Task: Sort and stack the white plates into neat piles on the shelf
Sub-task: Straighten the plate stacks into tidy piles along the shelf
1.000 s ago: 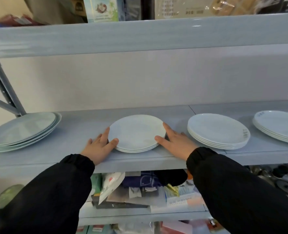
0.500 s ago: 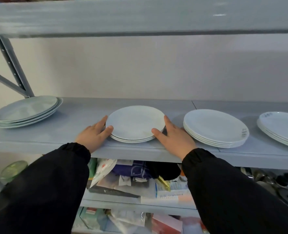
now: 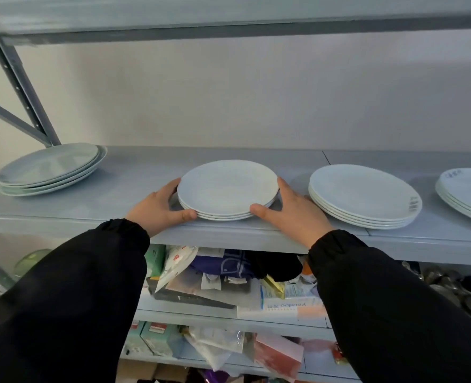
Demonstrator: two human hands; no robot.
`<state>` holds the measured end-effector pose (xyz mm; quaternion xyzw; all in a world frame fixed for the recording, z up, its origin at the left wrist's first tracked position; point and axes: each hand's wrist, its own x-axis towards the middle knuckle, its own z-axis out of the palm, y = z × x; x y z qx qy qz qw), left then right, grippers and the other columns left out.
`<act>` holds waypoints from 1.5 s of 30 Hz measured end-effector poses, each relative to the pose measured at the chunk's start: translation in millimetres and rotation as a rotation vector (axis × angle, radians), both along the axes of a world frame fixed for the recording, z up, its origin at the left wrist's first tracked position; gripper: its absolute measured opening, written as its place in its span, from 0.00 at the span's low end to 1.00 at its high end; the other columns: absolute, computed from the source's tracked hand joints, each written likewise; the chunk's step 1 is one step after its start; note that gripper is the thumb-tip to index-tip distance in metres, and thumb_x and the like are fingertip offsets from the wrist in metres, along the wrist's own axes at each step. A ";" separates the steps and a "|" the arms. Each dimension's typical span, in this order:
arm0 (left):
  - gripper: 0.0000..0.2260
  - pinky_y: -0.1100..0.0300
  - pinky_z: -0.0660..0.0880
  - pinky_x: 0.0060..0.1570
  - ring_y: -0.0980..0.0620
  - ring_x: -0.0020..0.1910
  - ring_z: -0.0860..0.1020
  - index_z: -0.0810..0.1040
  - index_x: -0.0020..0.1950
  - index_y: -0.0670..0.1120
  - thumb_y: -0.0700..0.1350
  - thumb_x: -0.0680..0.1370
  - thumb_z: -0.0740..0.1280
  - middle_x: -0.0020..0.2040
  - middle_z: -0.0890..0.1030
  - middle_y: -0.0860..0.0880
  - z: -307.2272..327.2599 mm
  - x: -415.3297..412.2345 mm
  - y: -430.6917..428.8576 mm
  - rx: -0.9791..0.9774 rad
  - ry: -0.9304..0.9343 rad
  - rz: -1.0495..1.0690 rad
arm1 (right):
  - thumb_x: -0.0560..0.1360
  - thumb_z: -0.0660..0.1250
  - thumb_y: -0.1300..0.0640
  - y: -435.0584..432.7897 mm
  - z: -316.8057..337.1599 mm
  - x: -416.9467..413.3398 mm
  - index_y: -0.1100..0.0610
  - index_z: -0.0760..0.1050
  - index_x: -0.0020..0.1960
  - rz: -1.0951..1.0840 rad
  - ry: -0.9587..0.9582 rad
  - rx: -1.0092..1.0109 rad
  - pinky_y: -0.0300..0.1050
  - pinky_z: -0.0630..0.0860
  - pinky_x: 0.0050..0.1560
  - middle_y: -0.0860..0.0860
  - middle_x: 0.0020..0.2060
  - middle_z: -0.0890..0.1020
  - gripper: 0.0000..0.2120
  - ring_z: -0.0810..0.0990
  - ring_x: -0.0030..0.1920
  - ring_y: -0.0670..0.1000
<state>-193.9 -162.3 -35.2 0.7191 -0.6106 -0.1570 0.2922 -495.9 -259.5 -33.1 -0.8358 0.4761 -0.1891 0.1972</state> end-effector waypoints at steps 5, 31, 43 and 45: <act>0.53 0.50 0.66 0.68 0.50 0.71 0.69 0.57 0.77 0.60 0.81 0.57 0.64 0.73 0.70 0.55 1.7 2.3 0.2 0.037 0.022 -0.022 | 0.59 0.57 0.15 2.2 -0.7 1.1 0.42 0.53 0.76 -0.007 -0.020 -0.033 0.55 0.75 0.61 0.47 0.70 0.74 0.53 0.76 0.64 0.55; 0.39 0.50 0.60 0.74 0.62 0.72 0.65 0.64 0.71 0.69 0.74 0.62 0.72 0.72 0.69 0.64 -0.1 19.7 -3.6 0.047 0.180 -0.132 | 0.75 0.64 0.40 18.5 -8.0 -19.7 0.52 0.76 0.65 -0.068 -0.366 -0.064 0.46 0.74 0.61 0.46 0.59 0.82 0.24 0.78 0.61 0.45; 0.35 0.58 0.63 0.68 0.58 0.70 0.68 0.64 0.75 0.60 0.68 0.71 0.69 0.70 0.70 0.64 -1.2 10.9 -3.4 0.025 0.045 -0.092 | 0.65 0.63 0.23 8.5 -6.1 -14.8 0.44 0.63 0.71 -0.007 -0.164 -0.053 0.53 0.75 0.60 0.45 0.65 0.76 0.42 0.75 0.63 0.49; 0.34 0.58 0.63 0.68 0.58 0.70 0.69 0.65 0.75 0.59 0.66 0.72 0.70 0.70 0.71 0.63 -1.3 10.8 -4.0 0.016 0.050 -0.080 | 0.65 0.63 0.22 8.8 -5.5 -15.1 0.45 0.64 0.70 -0.002 -0.161 -0.056 0.53 0.76 0.59 0.45 0.65 0.76 0.42 0.75 0.62 0.49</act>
